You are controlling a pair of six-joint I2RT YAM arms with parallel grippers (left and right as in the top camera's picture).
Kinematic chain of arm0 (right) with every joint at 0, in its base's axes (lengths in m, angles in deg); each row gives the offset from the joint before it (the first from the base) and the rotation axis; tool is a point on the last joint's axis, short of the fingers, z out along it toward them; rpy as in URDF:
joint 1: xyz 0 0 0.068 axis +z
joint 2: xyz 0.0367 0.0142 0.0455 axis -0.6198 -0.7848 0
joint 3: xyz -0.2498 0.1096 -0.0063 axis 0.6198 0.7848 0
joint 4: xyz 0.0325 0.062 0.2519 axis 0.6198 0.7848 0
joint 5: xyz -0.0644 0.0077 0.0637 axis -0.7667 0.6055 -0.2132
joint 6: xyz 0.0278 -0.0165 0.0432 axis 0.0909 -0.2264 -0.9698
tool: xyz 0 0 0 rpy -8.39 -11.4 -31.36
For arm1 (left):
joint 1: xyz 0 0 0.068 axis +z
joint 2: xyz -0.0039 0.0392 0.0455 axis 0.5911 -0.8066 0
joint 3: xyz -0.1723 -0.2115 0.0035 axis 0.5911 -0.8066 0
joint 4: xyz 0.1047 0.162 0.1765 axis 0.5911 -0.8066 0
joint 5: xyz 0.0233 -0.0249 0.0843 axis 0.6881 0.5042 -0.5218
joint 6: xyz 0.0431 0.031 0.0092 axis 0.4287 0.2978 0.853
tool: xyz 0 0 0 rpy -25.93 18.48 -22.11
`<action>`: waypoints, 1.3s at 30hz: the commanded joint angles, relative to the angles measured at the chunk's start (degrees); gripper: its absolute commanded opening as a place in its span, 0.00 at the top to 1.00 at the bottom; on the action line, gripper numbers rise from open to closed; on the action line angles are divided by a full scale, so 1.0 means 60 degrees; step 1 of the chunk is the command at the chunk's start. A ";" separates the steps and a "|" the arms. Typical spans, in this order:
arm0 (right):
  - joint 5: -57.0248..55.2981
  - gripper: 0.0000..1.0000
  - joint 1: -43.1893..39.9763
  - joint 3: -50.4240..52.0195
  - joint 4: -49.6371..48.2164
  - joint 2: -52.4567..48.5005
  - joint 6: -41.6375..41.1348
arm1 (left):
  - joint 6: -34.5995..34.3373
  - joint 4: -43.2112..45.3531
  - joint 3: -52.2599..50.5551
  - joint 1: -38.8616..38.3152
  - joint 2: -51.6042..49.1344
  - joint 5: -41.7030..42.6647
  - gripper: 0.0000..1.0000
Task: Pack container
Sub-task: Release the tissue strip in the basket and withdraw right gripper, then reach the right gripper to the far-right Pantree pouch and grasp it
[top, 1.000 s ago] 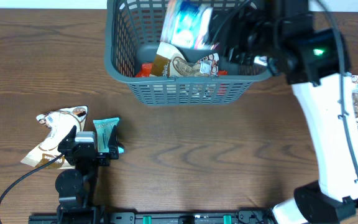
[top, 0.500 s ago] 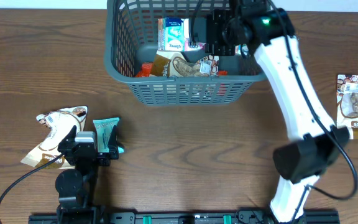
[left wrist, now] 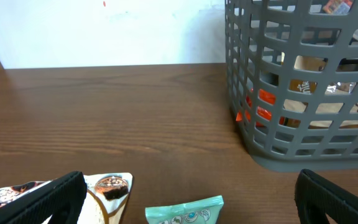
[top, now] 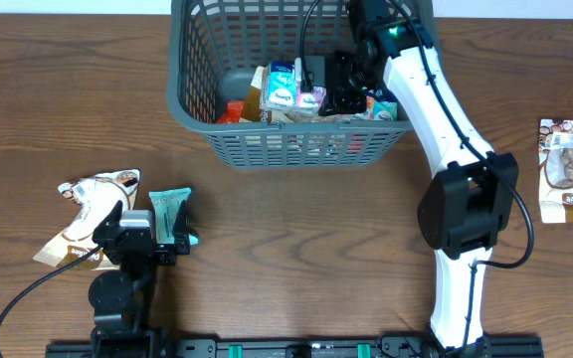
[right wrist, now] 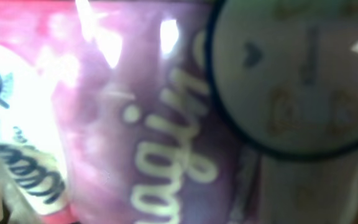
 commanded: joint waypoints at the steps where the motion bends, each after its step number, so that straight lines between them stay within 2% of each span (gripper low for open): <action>1: 0.0208 0.41 -0.0197 -0.0168 -0.0007 0.0248 -0.0681 | -0.0098 -0.0317 -0.0157 -0.0040 0.0000 0.0237 0.02; 3: 0.0208 0.35 -0.0197 -0.0222 -0.0036 0.0357 -0.0834 | -0.0106 -0.0317 -0.0157 -0.0040 0.0000 0.0237 0.01; 5: 0.0229 0.01 -0.0208 -0.0375 -0.0076 0.0554 -0.1107 | -0.0131 -0.0317 -0.0157 -0.0040 0.0000 0.0237 0.01; 17: 0.0444 0.01 -0.0590 -0.2178 -0.0135 0.2313 -0.2495 | -0.0131 -0.0317 -0.0157 -0.0040 0.0000 0.0237 0.01; 19: 0.0036 0.01 -0.0925 -0.2291 -0.0736 0.2721 -0.3617 | -0.0127 -0.0317 -0.0157 -0.0040 0.0000 0.0237 0.01; 23: -0.2860 0.01 -0.2087 -0.2295 -0.2262 0.3479 -0.7807 | -0.0131 -0.0317 -0.0157 -0.0040 0.0000 0.0237 0.02; 26: -0.3297 0.01 -0.3297 -0.2295 -0.2087 0.3847 -0.8659 | -0.0127 -0.0317 -0.0157 -0.0040 0.0000 0.0237 0.01; 35: -0.3217 0.01 -0.7504 -0.2291 0.0219 0.3905 -0.9213 | -0.0127 -0.0313 -0.0157 -0.0040 0.0000 0.0237 0.01; 39: -0.3129 0.01 -0.9012 -0.2218 0.0922 0.3697 -0.8324 | -0.0124 -0.0313 -0.0157 -0.0040 0.0000 0.0233 0.01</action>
